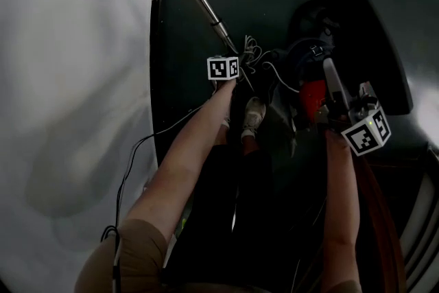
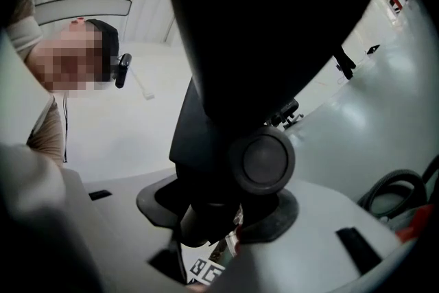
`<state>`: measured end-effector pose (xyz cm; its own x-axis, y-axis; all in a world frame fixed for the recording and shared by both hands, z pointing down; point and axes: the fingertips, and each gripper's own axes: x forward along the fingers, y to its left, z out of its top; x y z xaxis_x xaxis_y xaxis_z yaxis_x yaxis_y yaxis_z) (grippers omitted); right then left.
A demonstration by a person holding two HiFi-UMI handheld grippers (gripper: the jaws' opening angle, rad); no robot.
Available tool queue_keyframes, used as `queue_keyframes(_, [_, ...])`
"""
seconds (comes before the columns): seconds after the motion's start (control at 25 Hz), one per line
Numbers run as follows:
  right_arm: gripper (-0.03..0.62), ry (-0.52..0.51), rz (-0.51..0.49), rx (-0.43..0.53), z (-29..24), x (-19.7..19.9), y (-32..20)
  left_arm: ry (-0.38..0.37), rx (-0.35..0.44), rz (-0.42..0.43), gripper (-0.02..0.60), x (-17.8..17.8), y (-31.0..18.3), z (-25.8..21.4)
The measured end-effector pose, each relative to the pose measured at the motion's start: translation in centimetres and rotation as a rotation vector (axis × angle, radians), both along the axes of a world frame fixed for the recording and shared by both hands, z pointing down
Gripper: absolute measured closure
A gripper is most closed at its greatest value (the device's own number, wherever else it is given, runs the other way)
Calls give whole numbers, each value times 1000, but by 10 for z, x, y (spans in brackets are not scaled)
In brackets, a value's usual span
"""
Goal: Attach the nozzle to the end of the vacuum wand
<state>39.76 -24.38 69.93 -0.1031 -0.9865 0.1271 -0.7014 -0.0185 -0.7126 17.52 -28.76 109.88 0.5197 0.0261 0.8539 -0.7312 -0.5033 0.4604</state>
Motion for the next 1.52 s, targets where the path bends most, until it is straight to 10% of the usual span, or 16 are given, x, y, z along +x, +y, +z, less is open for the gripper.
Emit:
queue_keyframes(0.28, [402,117,45,104,-166,4,29,-42,190,343,407,14,109,-99])
queue_keyframes(0.48, [402,267,131,239,-303,-15,95,-33,314,339,407,6,133,-138])
queue_keyframes(0.8, [402,154,124,182,-337,-69,129,-80,338,500,407,-37,205,-151])
queue_keyframes(1.0, [402,105,32,206,-364,-95,140,17,470,655,408,6,253,-187])
queue_keyframes(1.52, [402,342,-58,160,-413,-59,190,-95,463,615,408,11,246,-174])
